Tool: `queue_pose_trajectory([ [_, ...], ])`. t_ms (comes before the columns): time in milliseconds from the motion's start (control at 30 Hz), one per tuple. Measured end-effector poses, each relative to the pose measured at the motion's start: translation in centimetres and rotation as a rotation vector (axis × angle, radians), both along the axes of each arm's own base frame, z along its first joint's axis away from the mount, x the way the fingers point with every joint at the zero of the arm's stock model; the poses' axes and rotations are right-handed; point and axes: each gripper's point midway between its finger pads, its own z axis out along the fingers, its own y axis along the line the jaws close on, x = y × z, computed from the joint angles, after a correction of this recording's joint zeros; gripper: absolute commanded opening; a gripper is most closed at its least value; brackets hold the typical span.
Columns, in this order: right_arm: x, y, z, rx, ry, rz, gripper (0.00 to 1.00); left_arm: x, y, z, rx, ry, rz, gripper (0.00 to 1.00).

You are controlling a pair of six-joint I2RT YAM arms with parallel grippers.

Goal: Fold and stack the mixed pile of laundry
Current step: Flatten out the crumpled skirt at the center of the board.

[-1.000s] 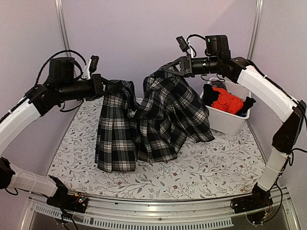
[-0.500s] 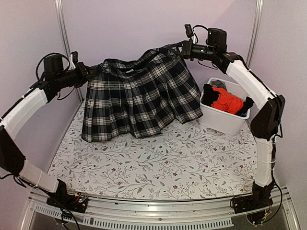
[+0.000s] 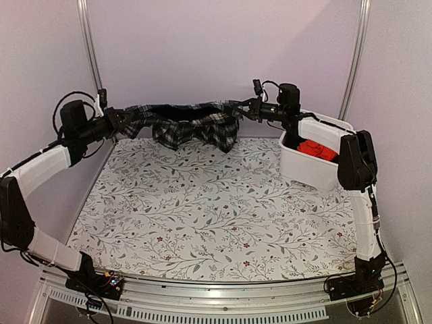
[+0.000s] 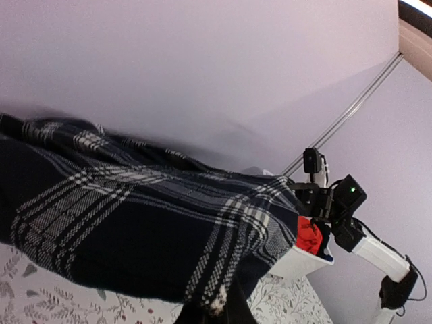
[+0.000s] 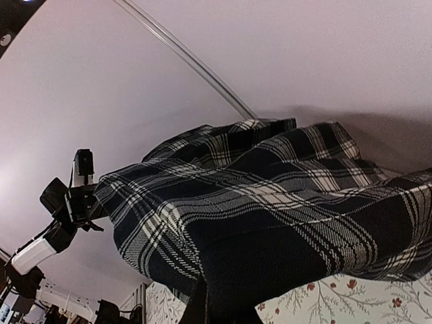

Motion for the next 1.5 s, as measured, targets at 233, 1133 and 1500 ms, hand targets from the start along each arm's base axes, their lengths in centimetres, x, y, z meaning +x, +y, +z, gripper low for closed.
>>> queue_pose_trajectory([
  [233, -8.9, -1.1, -14.7, -0.184, 0.245, 0.075, 0.0, -8.8, -0.4, -21.1, -0.058, 0.437, 0.013, 0.0],
  [1133, -20.3, -2.7, 8.9, -0.091, -0.135, 0.072, 0.0, -17.3, -3.3, 4.2, -0.049, -0.033, -0.076, 0.0],
  [1500, -5.5, 0.8, 5.6, -0.134, -0.078, 0.0, 0.0, -0.1, -3.2, -0.8, 0.011, 0.163, -0.008, 0.0],
])
